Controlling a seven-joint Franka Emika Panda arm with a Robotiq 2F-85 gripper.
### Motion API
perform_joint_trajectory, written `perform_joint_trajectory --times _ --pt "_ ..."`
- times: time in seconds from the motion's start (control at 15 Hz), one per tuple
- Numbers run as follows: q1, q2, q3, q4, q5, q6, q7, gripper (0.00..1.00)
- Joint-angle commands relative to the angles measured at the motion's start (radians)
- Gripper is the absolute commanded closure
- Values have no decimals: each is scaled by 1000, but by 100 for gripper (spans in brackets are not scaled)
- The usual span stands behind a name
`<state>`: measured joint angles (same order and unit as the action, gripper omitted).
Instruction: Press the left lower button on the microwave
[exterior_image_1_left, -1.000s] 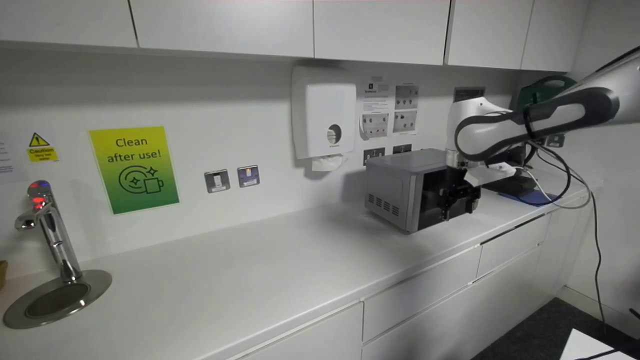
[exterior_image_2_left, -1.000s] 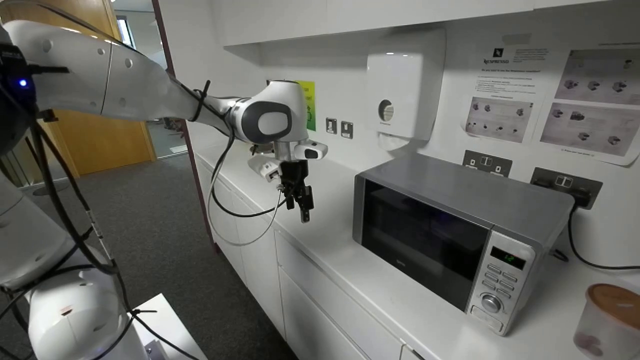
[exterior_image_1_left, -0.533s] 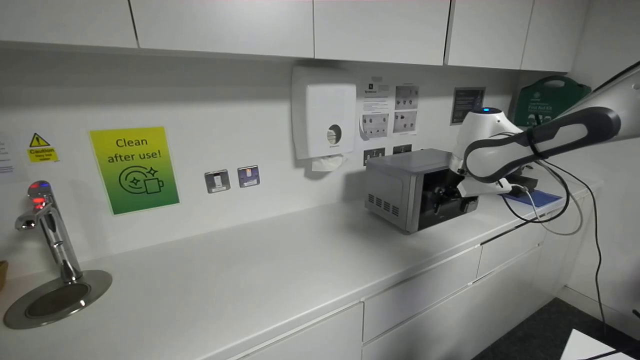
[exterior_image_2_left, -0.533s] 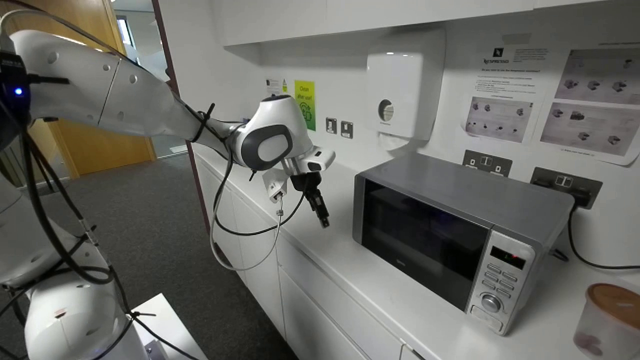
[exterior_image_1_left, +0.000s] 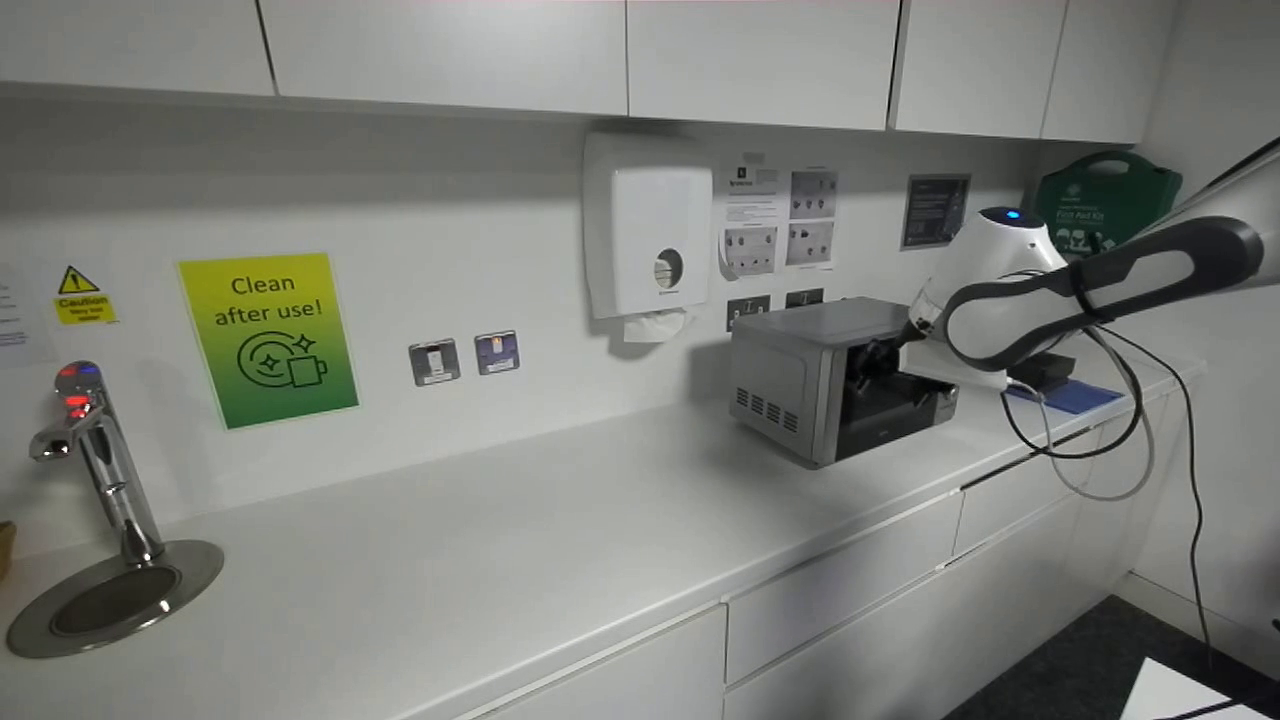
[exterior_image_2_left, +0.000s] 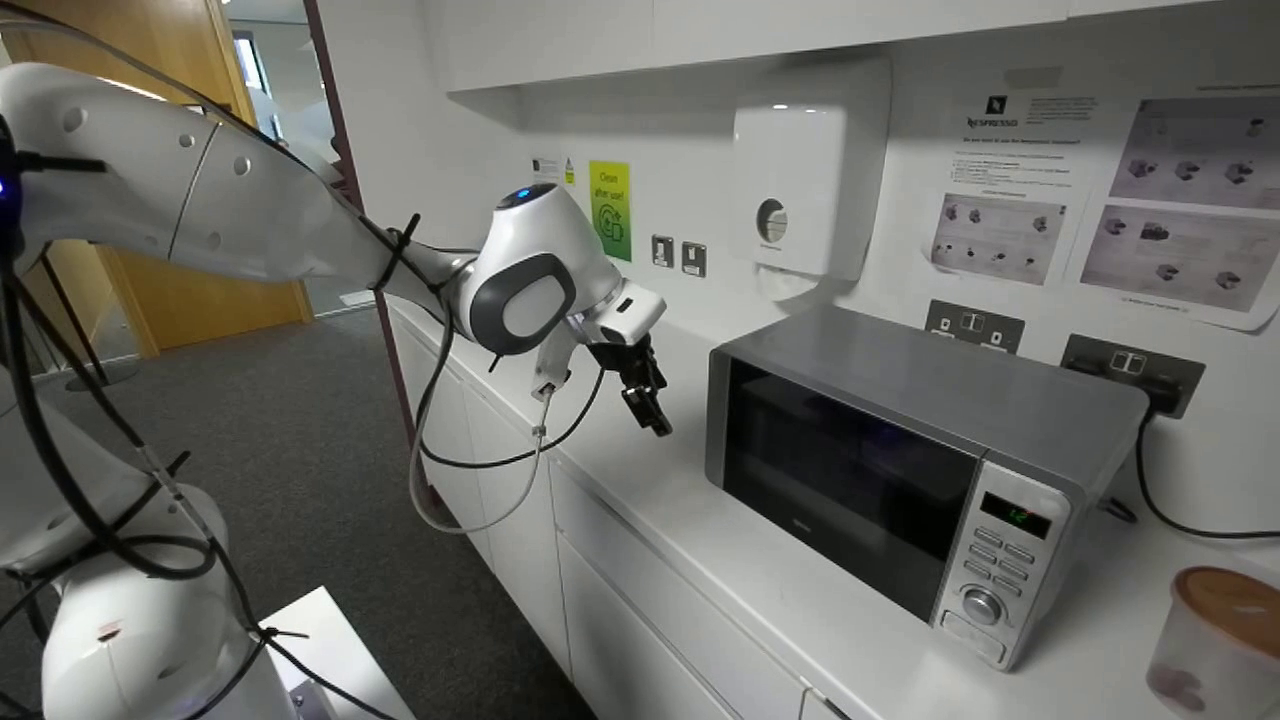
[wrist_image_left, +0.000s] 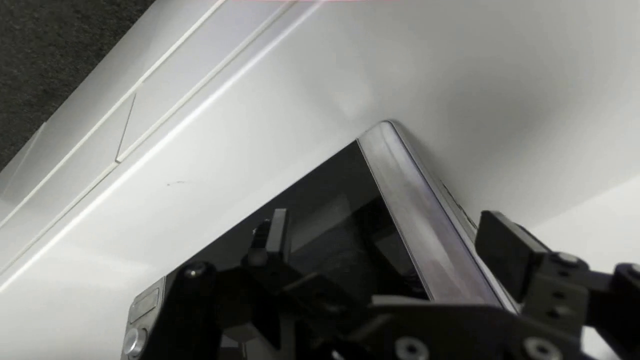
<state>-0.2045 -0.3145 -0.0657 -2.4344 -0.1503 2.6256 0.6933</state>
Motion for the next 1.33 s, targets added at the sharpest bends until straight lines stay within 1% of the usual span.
perform_joint_trajectory --times 0.0,0.53,0.67,0.73,0.8,0.93,1.07,1.13,1.27 --pt "-21 -4 23 -5 31 13 1 0" --pt "-23 -12 27 -13 43 16 20 0" --pt "-22 -33 7 -47 63 91 6 0" --pt "-14 -46 -11 -65 89 128 -21 0" --pt "2 -59 -36 -85 138 166 -62 0" --pt "43 -83 -89 -131 262 250 -182 0" --pt "118 -122 -160 -172 425 282 -354 0" --pt "188 -150 -233 -191 476 283 -419 0" --pt "255 -217 -312 -225 559 269 -544 0"
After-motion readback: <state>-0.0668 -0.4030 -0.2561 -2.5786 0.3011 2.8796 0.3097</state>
